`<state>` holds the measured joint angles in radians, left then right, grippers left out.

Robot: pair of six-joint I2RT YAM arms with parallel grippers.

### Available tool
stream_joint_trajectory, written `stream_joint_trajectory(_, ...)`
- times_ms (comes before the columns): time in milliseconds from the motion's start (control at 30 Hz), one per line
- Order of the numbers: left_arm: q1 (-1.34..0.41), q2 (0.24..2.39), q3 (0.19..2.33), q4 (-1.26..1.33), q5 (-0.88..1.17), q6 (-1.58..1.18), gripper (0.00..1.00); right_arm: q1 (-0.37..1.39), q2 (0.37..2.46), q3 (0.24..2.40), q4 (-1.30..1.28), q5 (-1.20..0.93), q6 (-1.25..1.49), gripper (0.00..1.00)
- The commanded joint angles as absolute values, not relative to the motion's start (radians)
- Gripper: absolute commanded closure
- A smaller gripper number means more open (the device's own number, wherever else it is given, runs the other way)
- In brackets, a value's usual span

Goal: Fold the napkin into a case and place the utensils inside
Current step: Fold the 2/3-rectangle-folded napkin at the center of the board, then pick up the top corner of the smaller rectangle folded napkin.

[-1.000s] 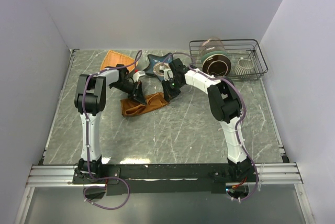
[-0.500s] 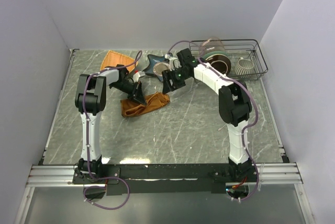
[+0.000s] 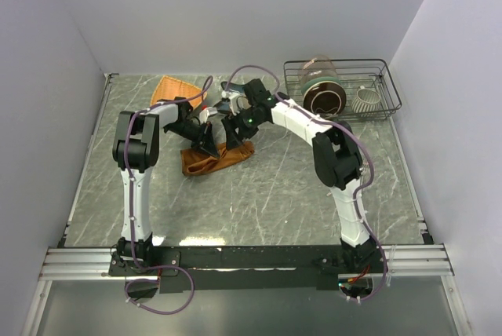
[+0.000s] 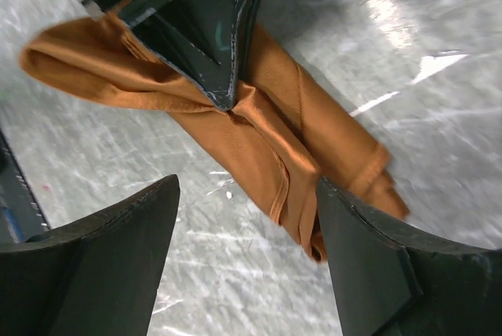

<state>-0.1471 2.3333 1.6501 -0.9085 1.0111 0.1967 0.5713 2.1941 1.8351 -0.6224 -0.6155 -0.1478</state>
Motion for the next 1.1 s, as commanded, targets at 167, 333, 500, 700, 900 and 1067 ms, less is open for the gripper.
stream_joint_trajectory(167, -0.144, 2.364, 1.649, -0.902, 0.936, 0.244, 0.99, 0.578, 2.232, 1.836, -0.584, -0.577, -0.193, 0.27)
stream_joint_trajectory(333, -0.144, 2.362, 1.654, -0.910, 0.931, 0.255, 0.99, 0.568, 2.206, 1.822, -0.560, -0.577, -0.177, 0.29)
stream_joint_trajectory(500, -0.144, 2.365, 1.652, -0.908, 0.933, 0.253, 0.99, 0.549, 2.189, 1.867, -0.541, -0.594, -0.141, 0.23)
stream_joint_trajectory(700, -0.144, 2.370, 1.660, -0.904, 0.931, 0.245, 0.99, 0.563, 2.243, 1.954, -0.542, -0.607, -0.089, 0.19)
stream_joint_trajectory(900, -0.144, 2.372, 1.663, -0.905, 0.930, 0.244, 0.99, 0.572, 2.279, 1.944, -0.528, -0.614, -0.066, 0.18)
stream_joint_trajectory(1067, -0.144, 2.370, 1.664, -0.903, 0.931, 0.241, 0.99, 0.572, 2.284, 1.895, -0.508, -0.600, -0.071, 0.18)
